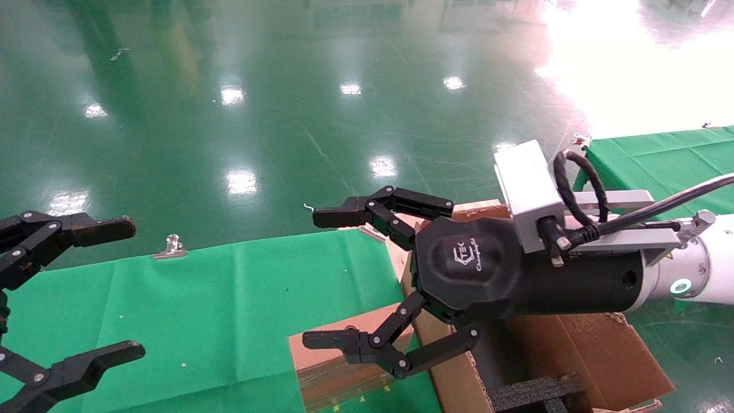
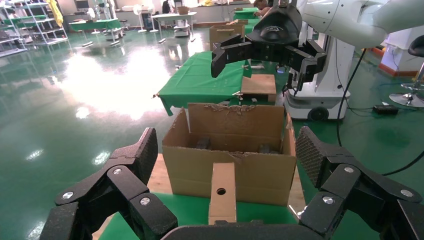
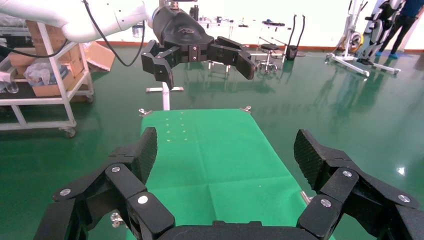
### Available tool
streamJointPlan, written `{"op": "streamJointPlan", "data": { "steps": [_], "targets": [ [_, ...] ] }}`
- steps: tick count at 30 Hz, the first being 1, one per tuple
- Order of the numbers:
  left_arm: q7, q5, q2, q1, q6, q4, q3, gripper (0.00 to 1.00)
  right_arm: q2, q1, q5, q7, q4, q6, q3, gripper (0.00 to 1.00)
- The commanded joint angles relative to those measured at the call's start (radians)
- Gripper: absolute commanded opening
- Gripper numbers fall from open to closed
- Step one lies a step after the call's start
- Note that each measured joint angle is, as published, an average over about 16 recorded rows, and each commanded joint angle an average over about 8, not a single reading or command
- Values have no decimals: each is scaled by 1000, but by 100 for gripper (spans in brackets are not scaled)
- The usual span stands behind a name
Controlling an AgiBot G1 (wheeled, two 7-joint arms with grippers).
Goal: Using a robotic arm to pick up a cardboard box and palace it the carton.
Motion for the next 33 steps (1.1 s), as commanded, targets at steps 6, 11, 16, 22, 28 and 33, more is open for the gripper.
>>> {"op": "streamJointPlan", "data": {
  "steps": [6,11,16,22,28,33],
  "targets": [
    [0,0,0,0,0,0,0,100,0,0,0,0,0,0,0,100],
    [0,0,0,0,0,0,0,100,0,0,0,0,0,0,0,100],
    [0,0,0,0,0,0,0,81,0,0,0,0,0,0,0,100],
    [0,0,0,0,0,0,0,6,0,0,0,0,0,0,0,100],
    [0,0,0,0,0,0,0,0,0,0,0,0,-1,1,0,100],
    [0,0,0,0,0,0,0,0,-4,13,-31,-1,-11,0,-14,100]
  ]
}}
